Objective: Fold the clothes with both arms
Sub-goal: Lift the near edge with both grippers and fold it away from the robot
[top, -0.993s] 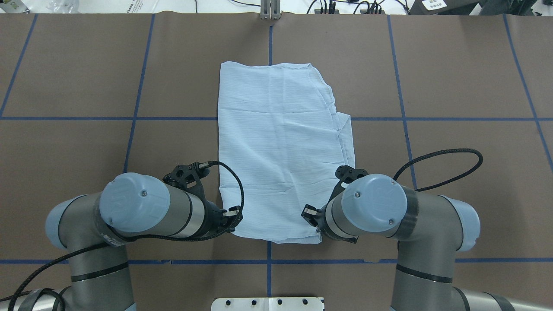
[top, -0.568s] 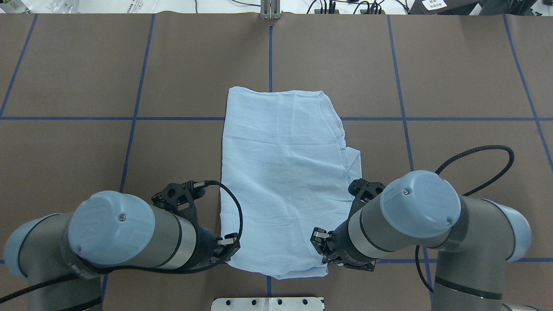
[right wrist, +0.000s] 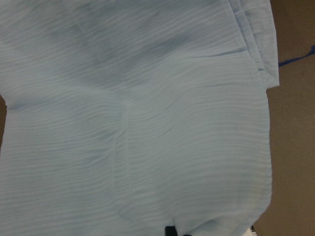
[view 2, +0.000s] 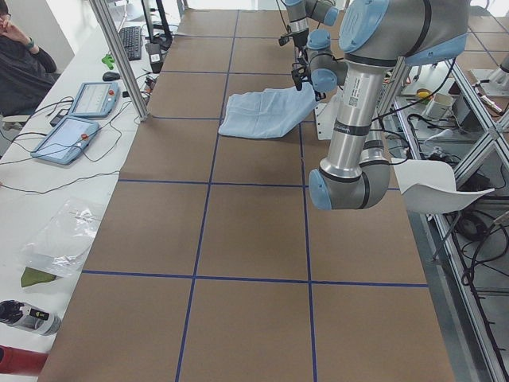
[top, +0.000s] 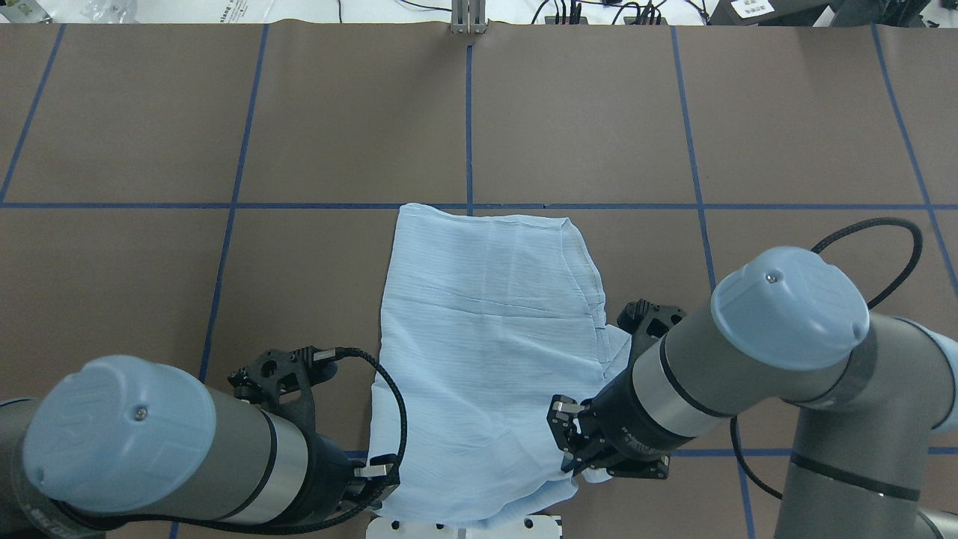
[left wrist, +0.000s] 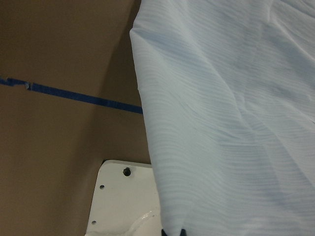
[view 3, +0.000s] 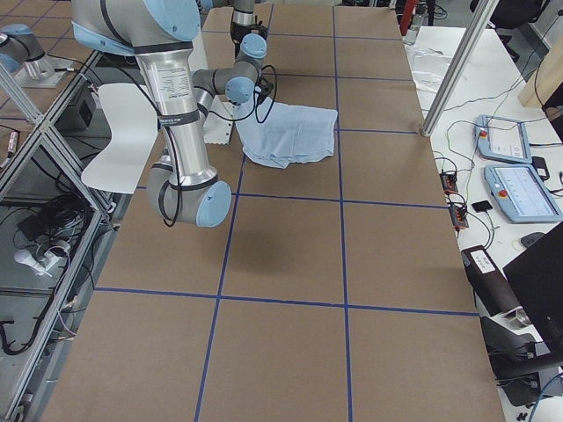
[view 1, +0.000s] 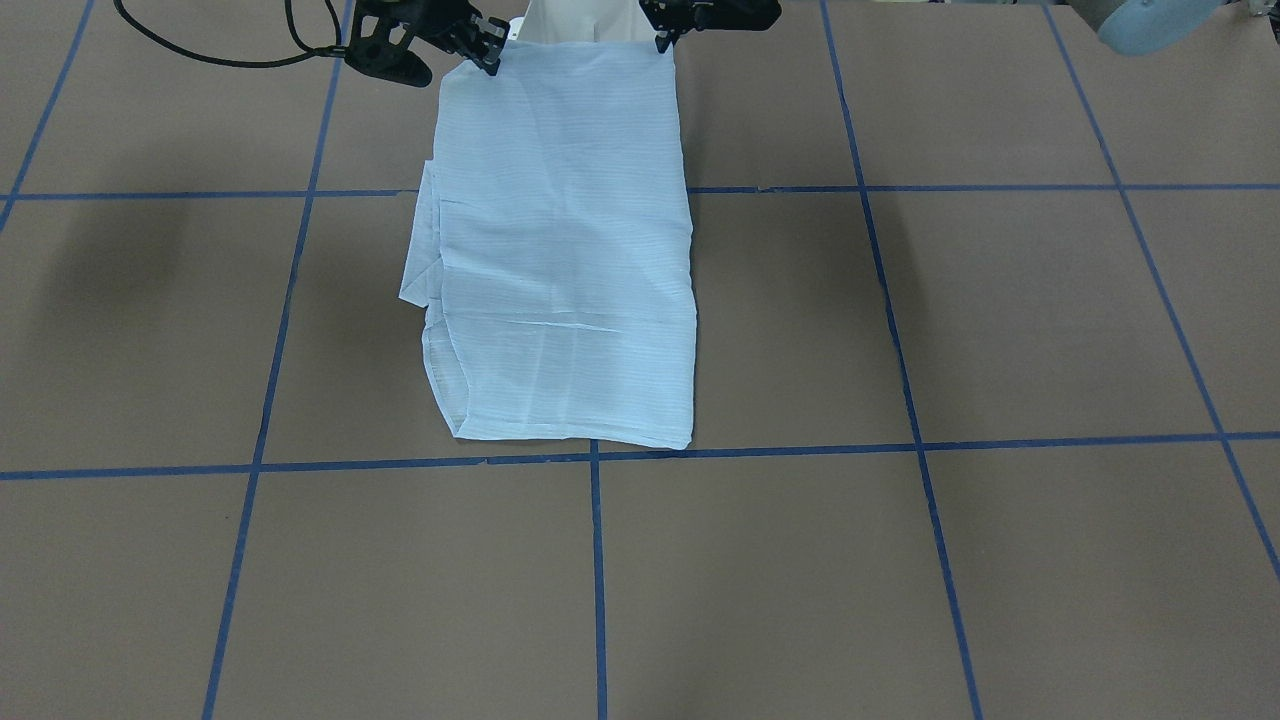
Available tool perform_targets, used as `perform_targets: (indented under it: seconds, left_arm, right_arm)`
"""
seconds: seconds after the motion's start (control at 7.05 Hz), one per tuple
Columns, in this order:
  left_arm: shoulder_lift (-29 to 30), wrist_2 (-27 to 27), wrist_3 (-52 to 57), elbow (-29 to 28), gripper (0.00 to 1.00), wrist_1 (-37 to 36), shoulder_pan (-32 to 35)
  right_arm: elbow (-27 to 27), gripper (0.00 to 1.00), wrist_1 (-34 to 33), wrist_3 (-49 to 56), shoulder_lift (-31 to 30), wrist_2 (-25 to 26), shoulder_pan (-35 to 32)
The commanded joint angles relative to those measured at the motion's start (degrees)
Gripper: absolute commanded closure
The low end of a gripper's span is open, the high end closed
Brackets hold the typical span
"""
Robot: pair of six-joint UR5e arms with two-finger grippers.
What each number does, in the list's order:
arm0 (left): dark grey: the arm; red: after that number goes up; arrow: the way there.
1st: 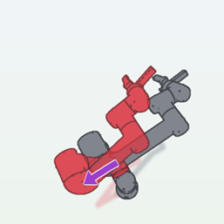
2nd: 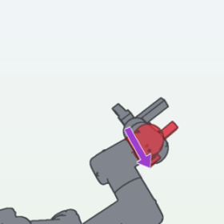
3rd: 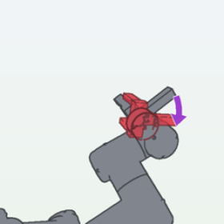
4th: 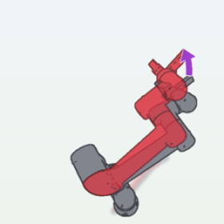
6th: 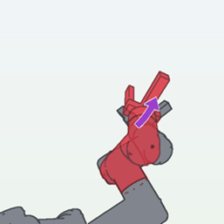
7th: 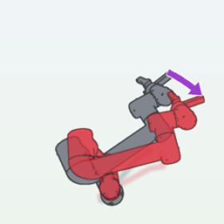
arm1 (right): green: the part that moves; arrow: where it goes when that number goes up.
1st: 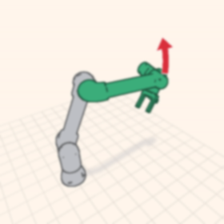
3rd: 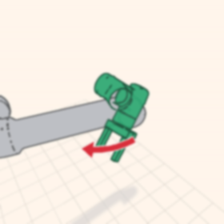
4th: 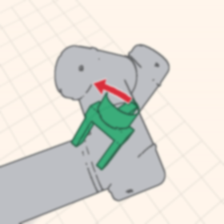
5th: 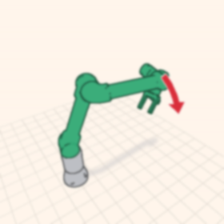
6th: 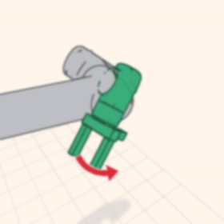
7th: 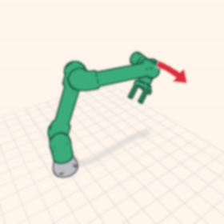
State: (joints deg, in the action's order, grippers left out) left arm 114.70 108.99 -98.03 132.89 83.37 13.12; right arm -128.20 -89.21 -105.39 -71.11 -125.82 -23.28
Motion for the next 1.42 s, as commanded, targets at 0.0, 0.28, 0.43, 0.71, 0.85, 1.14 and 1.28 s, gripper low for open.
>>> perform_targets:
  seconds: [0.0,0.28,0.43,0.71,0.85,1.14,1.28]
  left_arm:
    - [1.31,0.25,5.36,-1.57,1.00,1.52,6.96]
    - [1.75,0.25,5.84,-12.41,1.00,13.58,13.30]
    - [1.84,0.34,5.92,-18.83,1.00,21.49,15.77]
    - [2.36,0.34,7.58,-27.12,1.00,29.19,19.12]
    - [3.15,0.34,7.85,-28.98,1.00,30.61,20.61]
    - [9.89,0.25,7.86,-39.40,1.00,34.46,21.15]
    - [10.45,0.25,7.86,-43.20,1.00,38.75,21.94]
  right_arm:
    - [4.07,1.00,0.09,0.97,1.84,-0.22,-7.27]
    - [10.75,1.00,0.01,6.82,5.89,0.57,-11.16]
    - [12.61,1.00,0.01,9.04,5.99,0.57,-12.57]
    - [19.18,1.00,0.18,11.61,9.65,2.32,-13.37]
    - [24.61,1.00,0.36,12.31,13.25,2.51,-13.81]
    - [29.04,1.00,0.62,16.33,15.04,2.51,-15.64]
    - [30.10,1.00,0.71,17.49,15.21,2.51,-16.61]
